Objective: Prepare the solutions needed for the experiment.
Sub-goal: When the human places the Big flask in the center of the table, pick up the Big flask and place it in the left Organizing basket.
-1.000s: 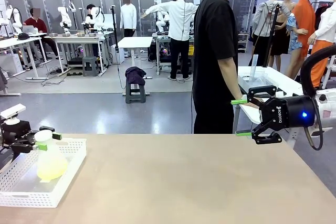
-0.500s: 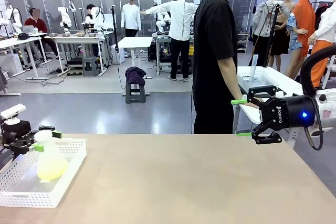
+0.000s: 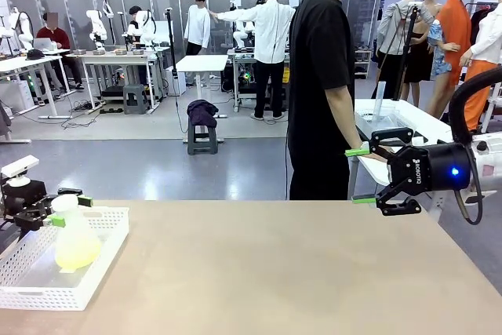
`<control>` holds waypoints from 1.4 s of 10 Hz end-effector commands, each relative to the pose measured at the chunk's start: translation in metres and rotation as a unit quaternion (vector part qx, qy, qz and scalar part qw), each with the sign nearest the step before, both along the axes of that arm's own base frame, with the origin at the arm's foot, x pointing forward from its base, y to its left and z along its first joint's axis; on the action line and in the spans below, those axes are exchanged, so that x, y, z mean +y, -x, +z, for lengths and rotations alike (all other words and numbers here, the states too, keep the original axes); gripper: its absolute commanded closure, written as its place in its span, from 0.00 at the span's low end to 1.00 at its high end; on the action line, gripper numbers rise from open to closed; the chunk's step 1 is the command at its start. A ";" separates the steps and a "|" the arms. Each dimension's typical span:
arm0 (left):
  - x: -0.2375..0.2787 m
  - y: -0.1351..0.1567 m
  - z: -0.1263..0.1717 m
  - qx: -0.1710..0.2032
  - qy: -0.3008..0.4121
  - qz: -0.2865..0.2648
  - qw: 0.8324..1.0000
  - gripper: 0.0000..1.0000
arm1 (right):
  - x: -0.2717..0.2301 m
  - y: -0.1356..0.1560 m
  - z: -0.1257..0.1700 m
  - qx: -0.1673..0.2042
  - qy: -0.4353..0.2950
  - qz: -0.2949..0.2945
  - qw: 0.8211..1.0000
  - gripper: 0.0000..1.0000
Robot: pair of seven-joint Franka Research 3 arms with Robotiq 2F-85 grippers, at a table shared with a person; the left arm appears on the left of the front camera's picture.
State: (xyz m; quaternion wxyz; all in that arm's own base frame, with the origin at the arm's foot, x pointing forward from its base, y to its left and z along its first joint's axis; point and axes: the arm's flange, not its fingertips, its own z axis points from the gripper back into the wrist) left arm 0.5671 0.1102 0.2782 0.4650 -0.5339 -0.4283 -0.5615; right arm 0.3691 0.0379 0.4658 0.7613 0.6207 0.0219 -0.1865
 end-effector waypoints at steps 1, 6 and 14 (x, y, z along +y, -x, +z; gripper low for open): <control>0.000 0.000 0.000 0.000 0.000 0.000 1.000 0.00 | 0.001 0.001 0.002 0.001 -0.007 -0.003 1.000 0.13; 0.017 0.002 0.010 -0.028 -0.033 0.004 0.999 0.00 | 0.001 0.001 0.002 0.001 -0.007 -0.003 1.000 0.13; 0.096 0.037 0.106 0.037 0.025 0.098 0.994 0.00 | 0.001 0.001 0.002 0.001 -0.007 -0.003 1.000 0.13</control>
